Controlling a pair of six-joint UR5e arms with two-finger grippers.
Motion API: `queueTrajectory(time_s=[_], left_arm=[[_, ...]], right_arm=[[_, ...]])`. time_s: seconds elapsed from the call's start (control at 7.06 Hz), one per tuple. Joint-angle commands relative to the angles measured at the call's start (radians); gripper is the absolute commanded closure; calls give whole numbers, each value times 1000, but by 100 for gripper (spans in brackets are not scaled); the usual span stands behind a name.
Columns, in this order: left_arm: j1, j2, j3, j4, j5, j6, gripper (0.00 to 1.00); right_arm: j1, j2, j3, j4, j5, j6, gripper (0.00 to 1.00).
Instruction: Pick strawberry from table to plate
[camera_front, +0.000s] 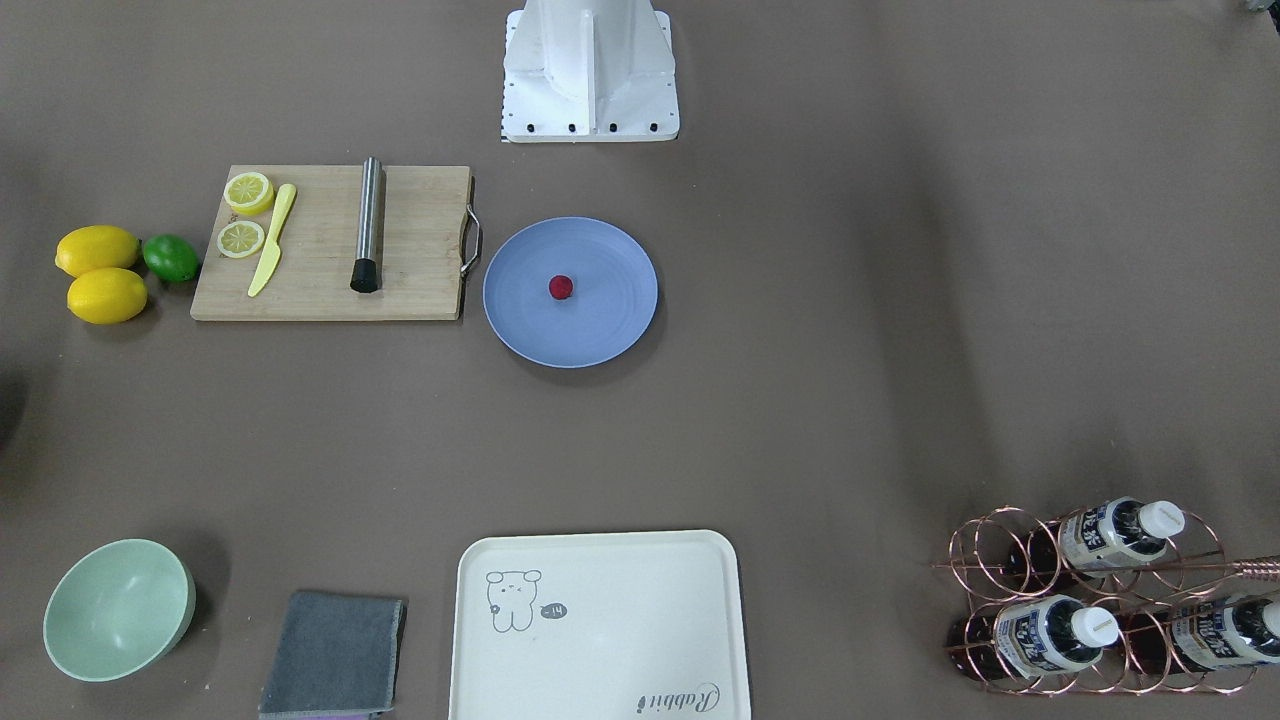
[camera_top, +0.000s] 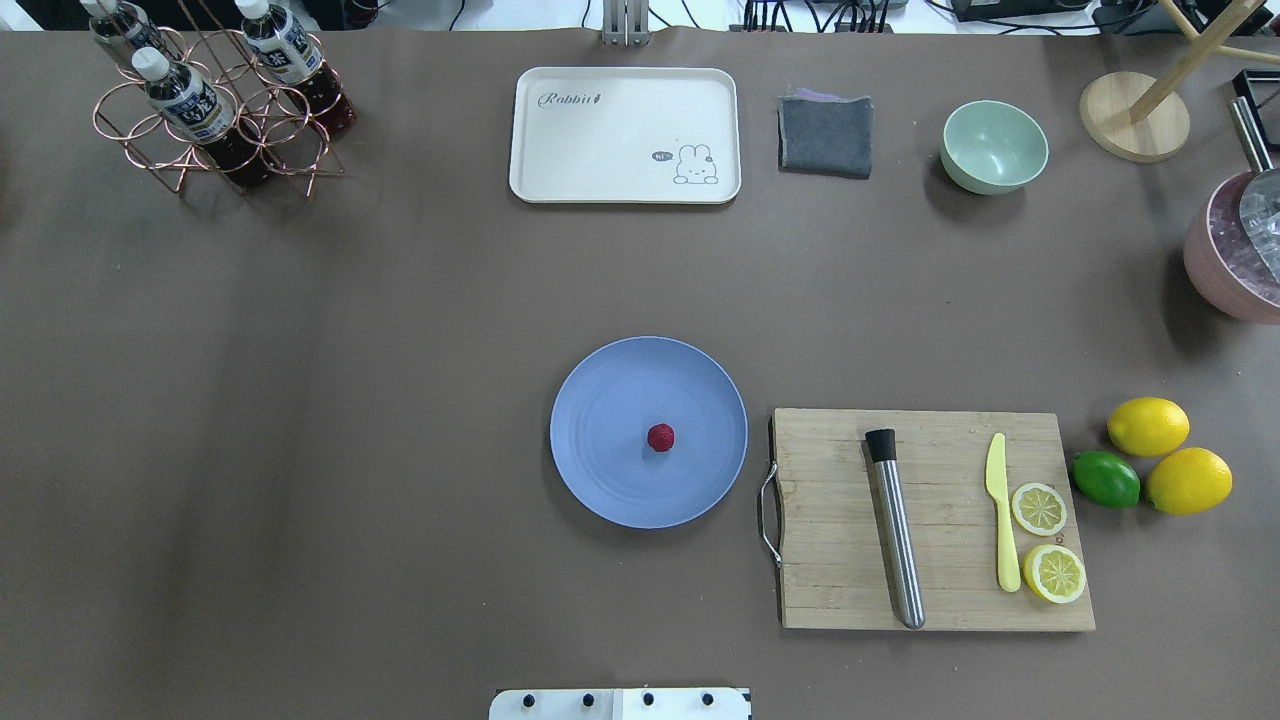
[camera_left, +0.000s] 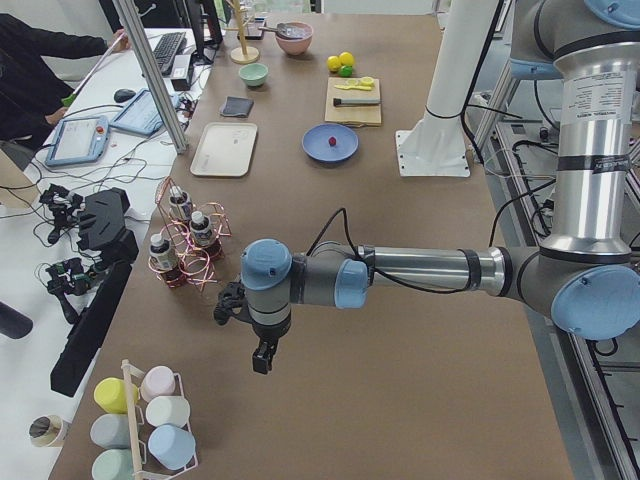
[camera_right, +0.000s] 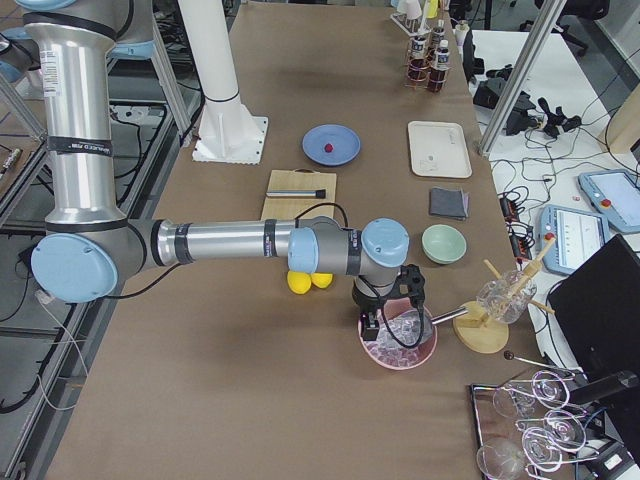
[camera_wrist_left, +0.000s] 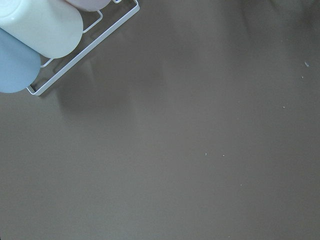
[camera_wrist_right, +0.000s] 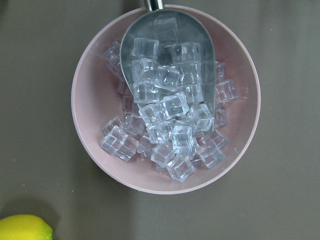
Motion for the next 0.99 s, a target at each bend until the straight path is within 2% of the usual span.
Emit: queueTrajectory(time_s=[0.0,0.85], left_arm=[[0,-2,0,0,3,0,2],[0,-8,2,-1,5,0,2]], right_arm=[[1,3,1,1,2,1,0],[1,12,4,1,1,5,0]])
